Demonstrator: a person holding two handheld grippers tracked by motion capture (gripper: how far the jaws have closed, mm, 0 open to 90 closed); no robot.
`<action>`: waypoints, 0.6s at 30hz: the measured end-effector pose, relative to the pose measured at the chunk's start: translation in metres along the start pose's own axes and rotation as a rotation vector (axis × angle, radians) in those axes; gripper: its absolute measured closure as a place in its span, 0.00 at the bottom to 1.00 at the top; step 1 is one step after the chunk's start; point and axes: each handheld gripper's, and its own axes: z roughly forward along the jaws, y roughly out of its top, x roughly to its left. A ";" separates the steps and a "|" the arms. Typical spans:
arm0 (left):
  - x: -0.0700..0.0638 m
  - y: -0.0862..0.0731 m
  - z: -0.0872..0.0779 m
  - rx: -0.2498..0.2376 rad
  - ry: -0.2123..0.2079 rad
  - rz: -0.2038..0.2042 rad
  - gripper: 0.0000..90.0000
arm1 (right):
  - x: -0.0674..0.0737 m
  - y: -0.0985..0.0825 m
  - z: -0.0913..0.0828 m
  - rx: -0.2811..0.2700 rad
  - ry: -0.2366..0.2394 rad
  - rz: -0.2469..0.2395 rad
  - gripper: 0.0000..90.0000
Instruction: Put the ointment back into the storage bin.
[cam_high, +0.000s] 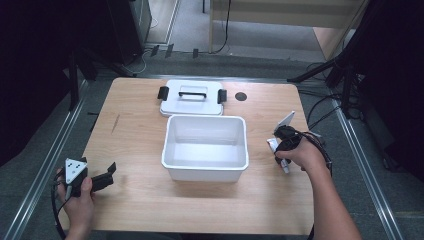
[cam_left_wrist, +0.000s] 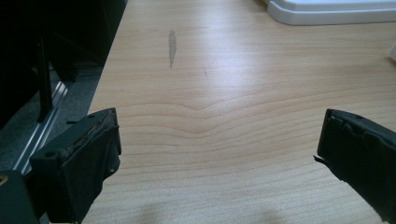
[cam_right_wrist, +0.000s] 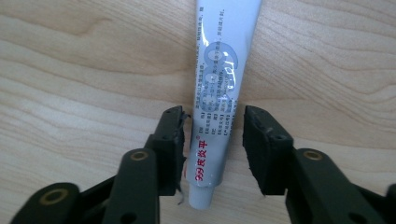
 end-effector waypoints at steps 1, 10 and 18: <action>0.000 0.000 0.000 0.000 0.000 0.000 0.00 | 0.000 0.000 0.000 0.000 0.000 0.000 0.73; 0.000 0.000 0.000 0.000 0.000 0.002 0.00 | 0.000 0.003 0.002 -0.023 0.032 0.111 0.77; 0.000 0.000 0.000 0.001 0.001 0.002 0.00 | 0.003 0.005 0.006 -0.033 0.015 0.106 0.79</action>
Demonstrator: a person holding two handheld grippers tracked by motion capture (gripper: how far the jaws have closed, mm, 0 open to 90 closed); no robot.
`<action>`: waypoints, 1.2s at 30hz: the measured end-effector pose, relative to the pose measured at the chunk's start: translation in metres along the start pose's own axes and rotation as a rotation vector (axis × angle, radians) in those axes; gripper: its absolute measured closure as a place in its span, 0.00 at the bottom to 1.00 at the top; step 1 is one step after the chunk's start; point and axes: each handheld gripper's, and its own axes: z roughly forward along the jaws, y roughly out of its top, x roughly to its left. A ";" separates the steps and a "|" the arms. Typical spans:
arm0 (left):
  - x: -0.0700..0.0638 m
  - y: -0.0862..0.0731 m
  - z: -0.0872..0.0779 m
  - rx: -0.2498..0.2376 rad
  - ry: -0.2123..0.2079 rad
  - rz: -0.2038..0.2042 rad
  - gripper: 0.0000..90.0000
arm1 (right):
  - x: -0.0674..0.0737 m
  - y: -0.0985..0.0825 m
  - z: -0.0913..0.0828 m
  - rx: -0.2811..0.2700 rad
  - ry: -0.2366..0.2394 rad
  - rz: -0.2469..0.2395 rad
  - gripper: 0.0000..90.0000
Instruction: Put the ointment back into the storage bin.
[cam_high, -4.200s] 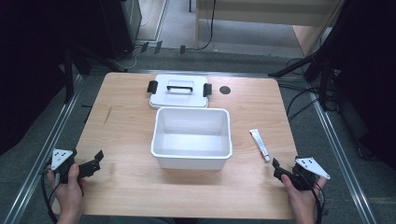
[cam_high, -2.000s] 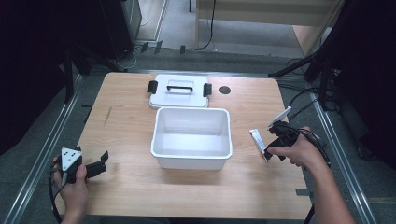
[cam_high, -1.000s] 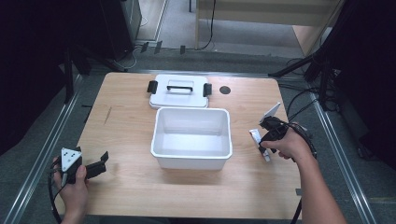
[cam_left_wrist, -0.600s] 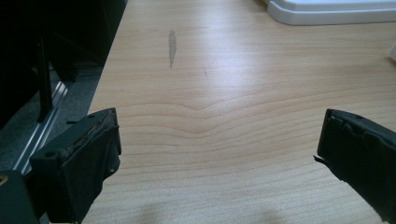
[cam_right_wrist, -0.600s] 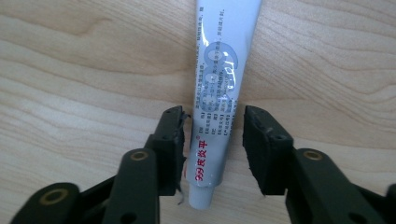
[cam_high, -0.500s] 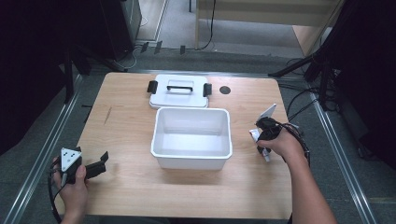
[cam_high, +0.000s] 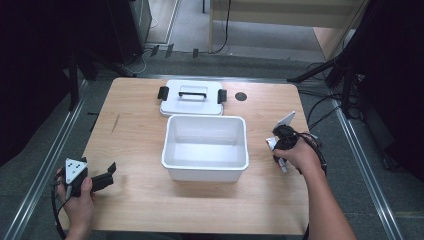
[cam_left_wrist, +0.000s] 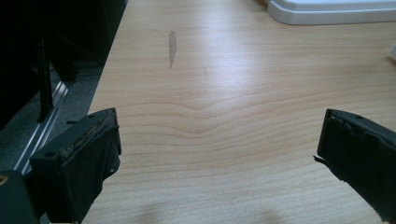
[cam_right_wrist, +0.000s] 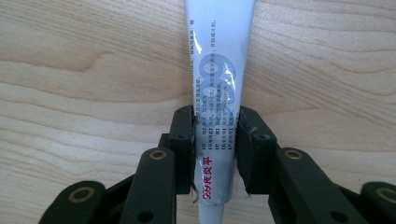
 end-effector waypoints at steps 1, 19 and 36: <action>0.000 0.000 0.000 0.000 0.000 0.000 0.00 | 0.001 0.000 0.000 0.002 -0.005 -0.002 0.80; 0.000 0.000 0.000 -0.002 0.000 0.003 0.00 | 0.007 0.002 -0.041 -0.060 0.019 -0.003 0.80; 0.000 0.000 0.000 -0.002 -0.001 0.001 0.00 | 0.030 0.013 -0.103 -0.104 0.048 -0.076 0.80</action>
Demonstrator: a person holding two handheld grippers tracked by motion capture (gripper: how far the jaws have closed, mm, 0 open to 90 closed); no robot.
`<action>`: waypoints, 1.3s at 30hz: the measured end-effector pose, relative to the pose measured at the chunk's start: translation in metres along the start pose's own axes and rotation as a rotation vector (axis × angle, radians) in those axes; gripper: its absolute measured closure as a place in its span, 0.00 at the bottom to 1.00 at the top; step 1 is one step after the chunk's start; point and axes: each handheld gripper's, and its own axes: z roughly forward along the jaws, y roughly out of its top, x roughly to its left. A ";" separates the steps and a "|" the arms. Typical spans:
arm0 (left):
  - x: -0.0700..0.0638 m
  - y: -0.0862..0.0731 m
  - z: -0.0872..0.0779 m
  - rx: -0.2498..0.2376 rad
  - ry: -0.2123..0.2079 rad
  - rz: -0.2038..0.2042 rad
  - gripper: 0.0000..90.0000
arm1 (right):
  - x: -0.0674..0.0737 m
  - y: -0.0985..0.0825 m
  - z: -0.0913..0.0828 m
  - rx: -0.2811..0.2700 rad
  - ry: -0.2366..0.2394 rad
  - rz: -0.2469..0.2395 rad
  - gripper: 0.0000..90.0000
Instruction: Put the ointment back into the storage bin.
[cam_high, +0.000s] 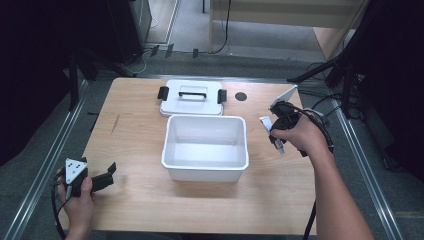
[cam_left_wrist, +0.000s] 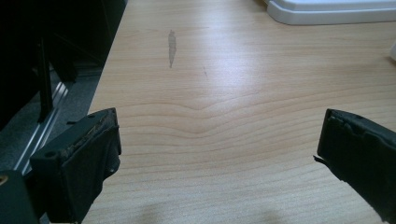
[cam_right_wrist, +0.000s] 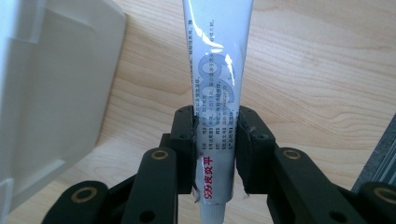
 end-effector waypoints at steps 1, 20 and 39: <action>0.000 0.000 0.000 0.000 0.000 0.000 0.00 | 0.000 0.000 0.000 0.000 0.000 0.000 0.80; 0.000 0.000 0.000 -0.003 0.000 -0.004 0.00 | 0.052 0.018 -0.036 -0.032 0.020 -0.126 0.80; 0.000 0.000 0.000 -0.002 -0.002 -0.004 0.00 | 0.099 0.021 -0.037 -0.065 0.105 -0.417 0.80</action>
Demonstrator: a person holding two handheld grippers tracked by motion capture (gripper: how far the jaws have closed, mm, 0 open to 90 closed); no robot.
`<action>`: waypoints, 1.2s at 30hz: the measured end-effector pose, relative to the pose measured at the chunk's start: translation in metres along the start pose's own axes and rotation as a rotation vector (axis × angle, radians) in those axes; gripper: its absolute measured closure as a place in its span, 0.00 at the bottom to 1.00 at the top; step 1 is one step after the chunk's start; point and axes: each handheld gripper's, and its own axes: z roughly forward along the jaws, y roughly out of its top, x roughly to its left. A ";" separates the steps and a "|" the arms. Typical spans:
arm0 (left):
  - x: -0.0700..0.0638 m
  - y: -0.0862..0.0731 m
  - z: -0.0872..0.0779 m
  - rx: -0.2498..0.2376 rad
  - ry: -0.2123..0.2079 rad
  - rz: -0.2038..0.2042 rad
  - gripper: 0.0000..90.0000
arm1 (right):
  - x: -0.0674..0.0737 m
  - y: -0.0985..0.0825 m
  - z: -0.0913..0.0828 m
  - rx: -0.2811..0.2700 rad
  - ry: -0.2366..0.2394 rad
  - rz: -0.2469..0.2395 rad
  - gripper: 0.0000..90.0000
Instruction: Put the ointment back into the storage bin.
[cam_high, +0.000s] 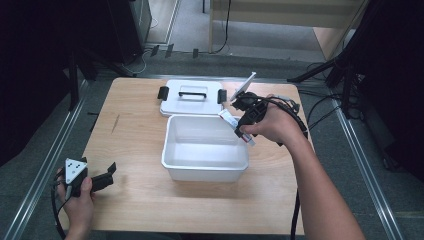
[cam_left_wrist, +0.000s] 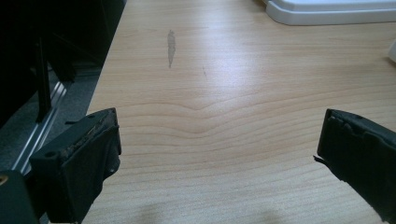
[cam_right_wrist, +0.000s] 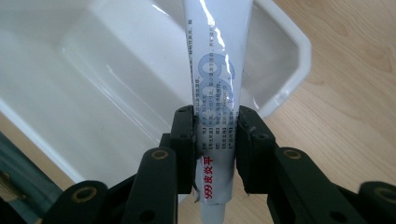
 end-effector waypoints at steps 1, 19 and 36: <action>0.000 0.000 0.000 0.000 0.000 0.000 0.00 | 0.004 0.001 0.001 0.001 0.006 -0.049 0.80; 0.000 0.000 0.000 0.001 -0.002 -0.002 0.00 | 0.025 0.004 0.013 -0.030 0.036 -0.410 0.80; 0.001 0.000 0.000 -0.001 -0.007 -0.010 0.00 | 0.027 0.004 0.030 -0.030 0.044 -0.492 0.80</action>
